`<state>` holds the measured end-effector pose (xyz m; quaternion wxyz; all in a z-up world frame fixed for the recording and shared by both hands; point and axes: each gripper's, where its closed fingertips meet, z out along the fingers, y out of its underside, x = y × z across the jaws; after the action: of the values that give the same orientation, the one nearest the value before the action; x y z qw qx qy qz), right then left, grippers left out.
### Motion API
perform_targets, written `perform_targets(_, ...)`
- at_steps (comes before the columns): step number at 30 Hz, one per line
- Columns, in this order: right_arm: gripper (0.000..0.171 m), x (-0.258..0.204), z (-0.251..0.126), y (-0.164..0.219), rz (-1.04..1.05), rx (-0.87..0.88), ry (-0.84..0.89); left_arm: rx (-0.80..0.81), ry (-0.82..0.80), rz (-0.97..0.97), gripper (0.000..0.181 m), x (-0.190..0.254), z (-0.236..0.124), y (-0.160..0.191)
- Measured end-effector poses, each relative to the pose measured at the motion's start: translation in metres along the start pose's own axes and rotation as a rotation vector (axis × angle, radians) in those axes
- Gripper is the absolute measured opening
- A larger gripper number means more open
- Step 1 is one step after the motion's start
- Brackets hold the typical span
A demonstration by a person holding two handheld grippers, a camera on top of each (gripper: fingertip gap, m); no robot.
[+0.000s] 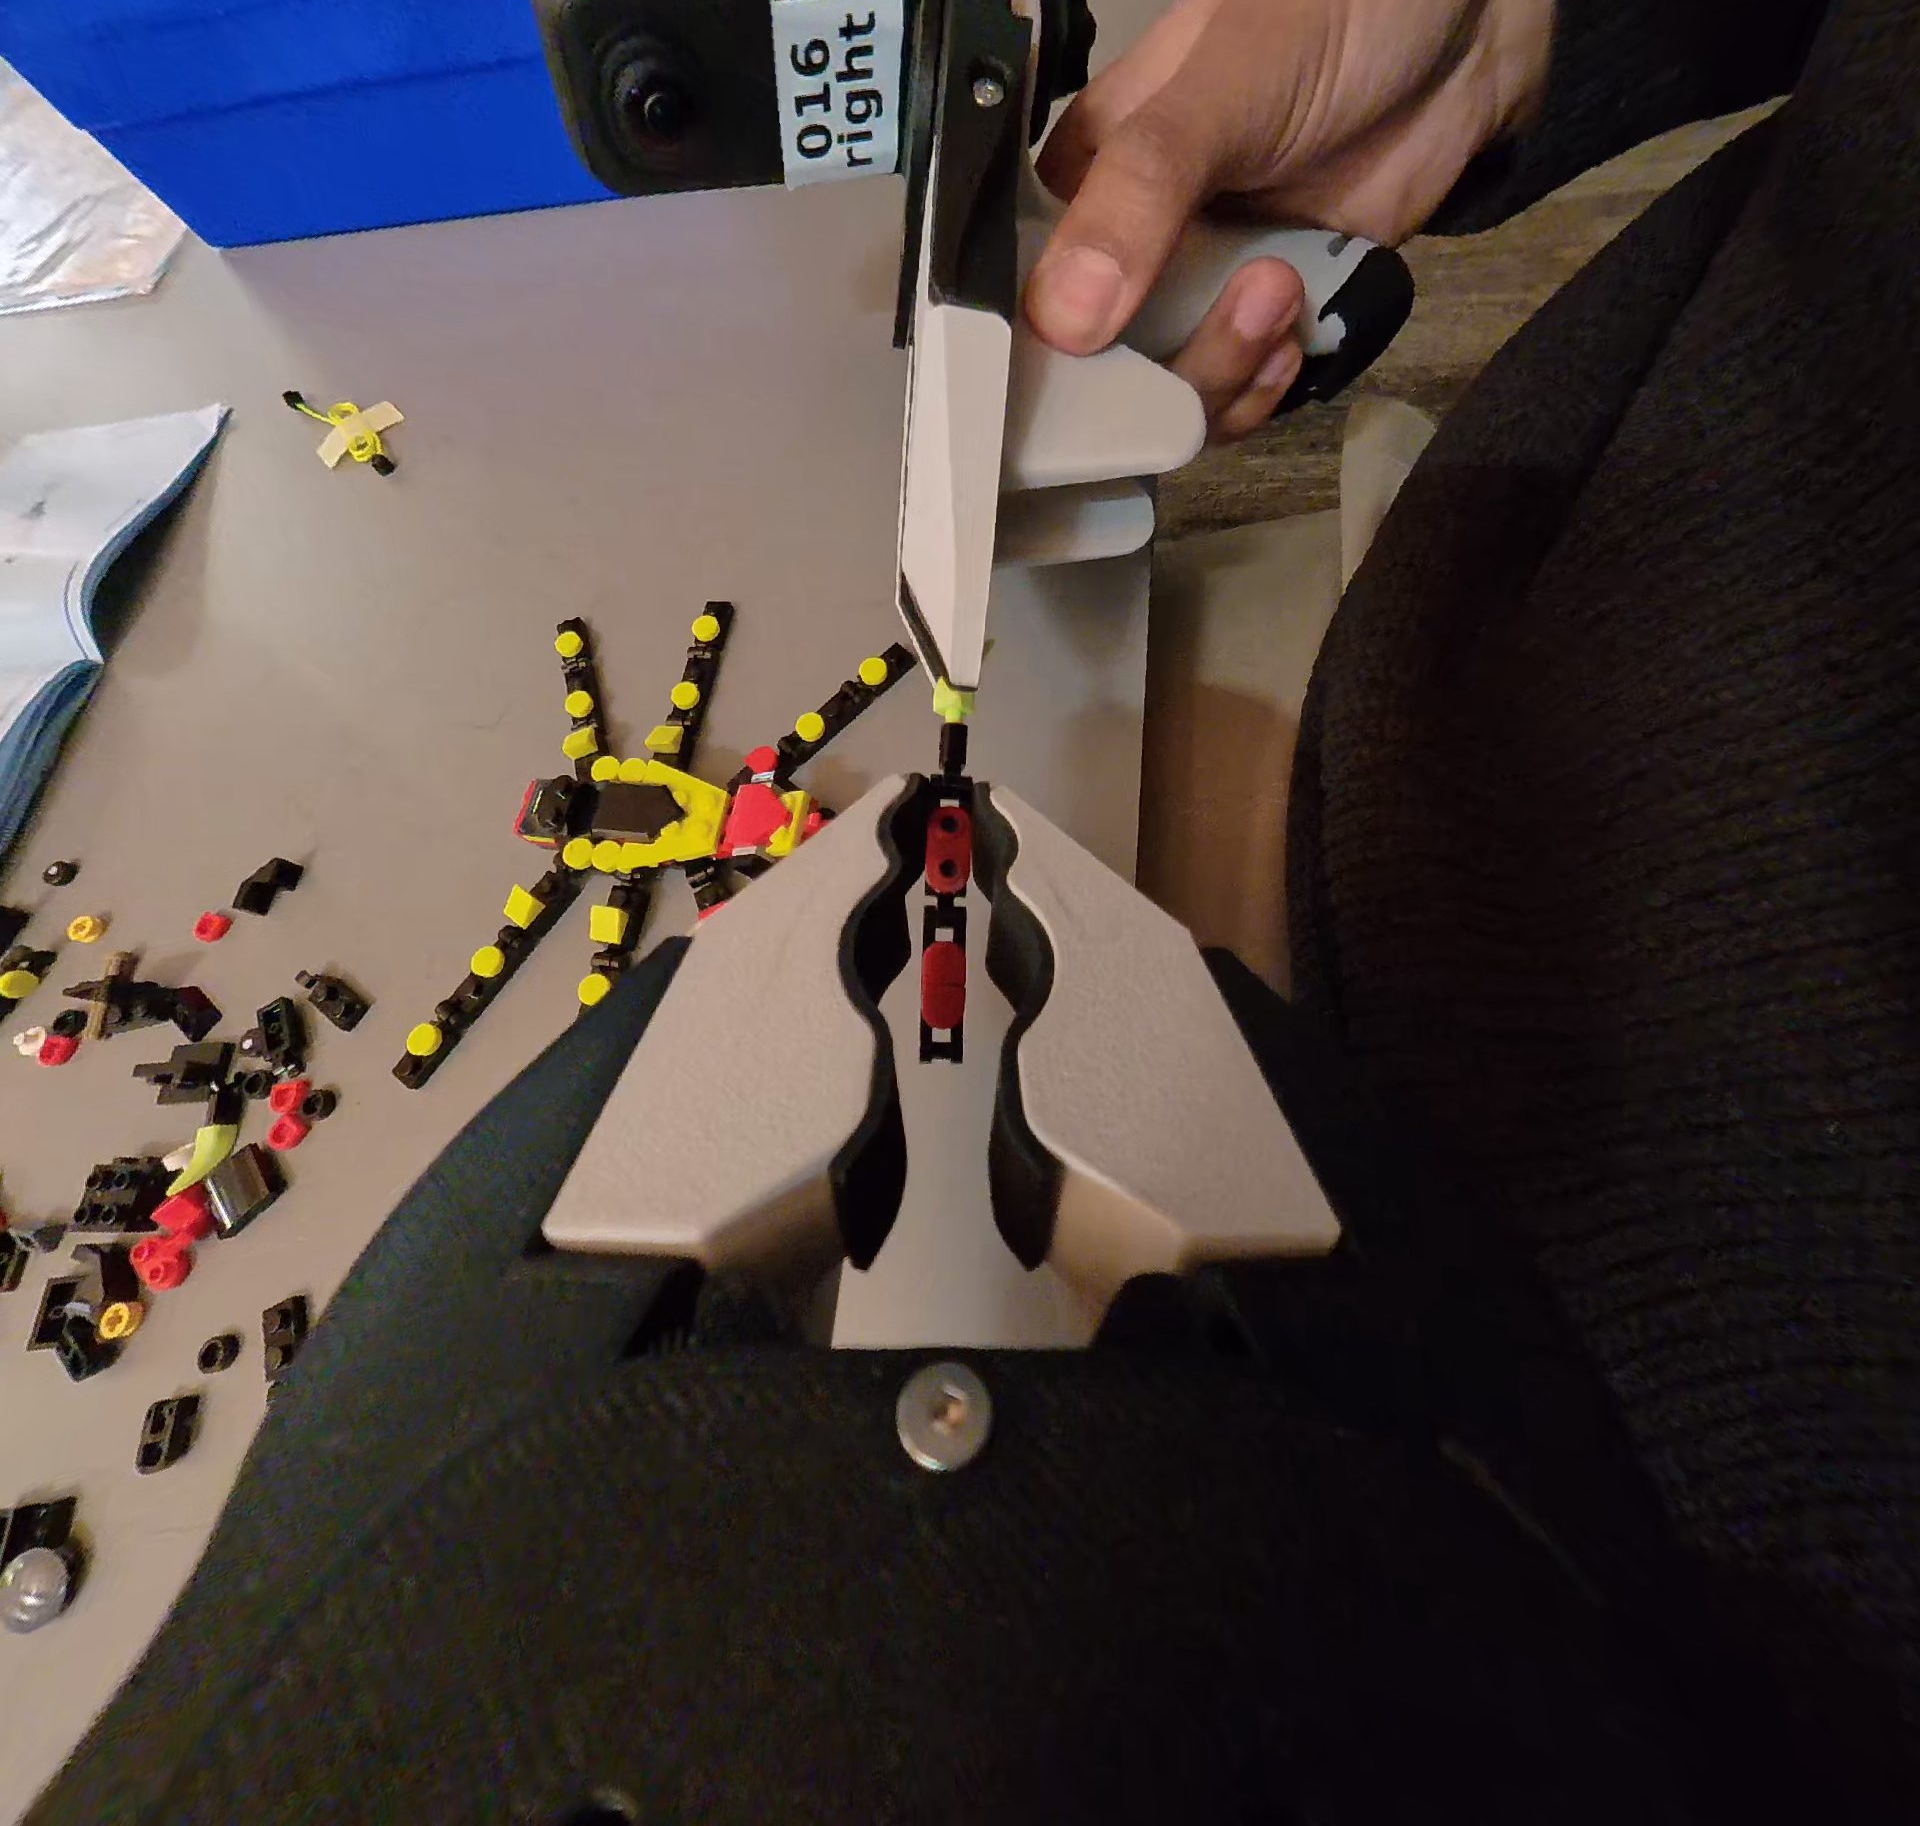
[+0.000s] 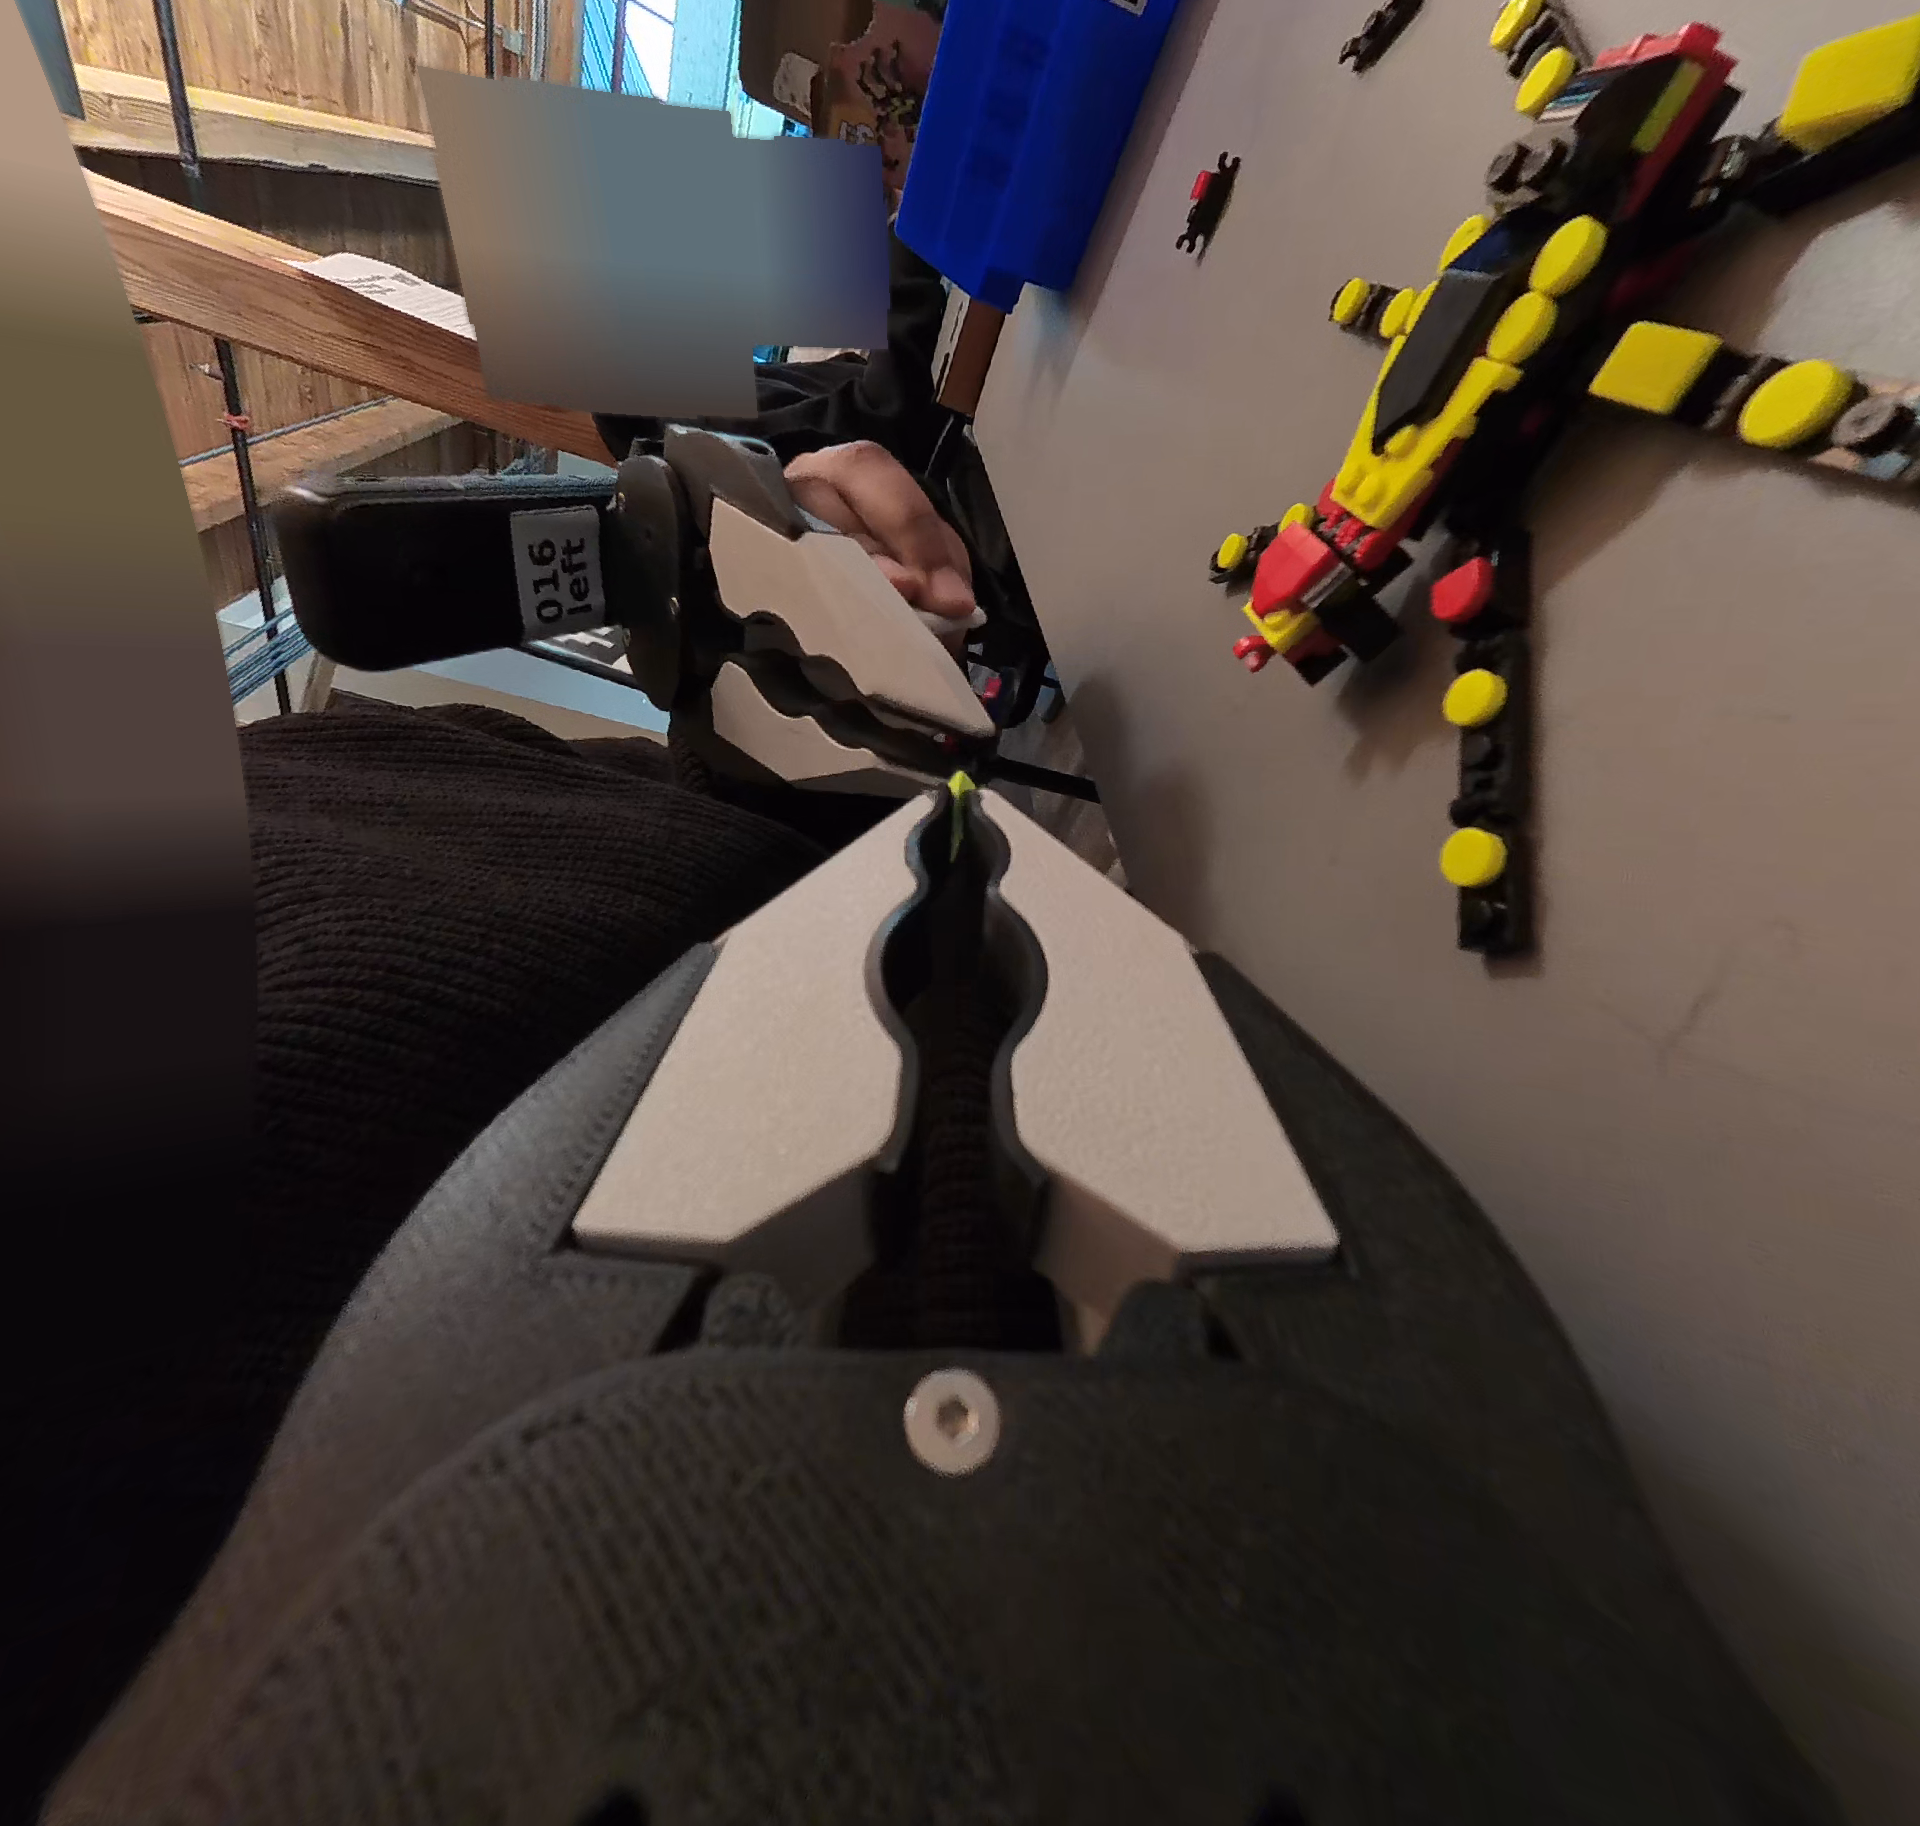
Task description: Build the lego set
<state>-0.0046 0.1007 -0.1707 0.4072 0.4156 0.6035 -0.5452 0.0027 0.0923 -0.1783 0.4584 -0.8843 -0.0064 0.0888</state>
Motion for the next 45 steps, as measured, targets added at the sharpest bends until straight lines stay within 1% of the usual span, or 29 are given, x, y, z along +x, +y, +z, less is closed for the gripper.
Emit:
perform_targets(7, 0.0, 0.004, 0.001, 0.003, 0.004, -0.02, 0.022, -0.036, -0.02, 0.053, 0.005, 0.002, 0.002, 0.004)
perform_targets(30, 0.0, 0.008, 0.002, 0.005, 0.02, -0.026, 0.031, -0.045, -0.032, 0.06, 0.005, 0.003, 0.003, 0.005)
perform_targets(45, 0.0, 0.011, 0.003, 0.012, 0.015, -0.071, 0.054, -0.061, -0.005, 0.083, 0.005, 0.009, 0.005, 0.009)
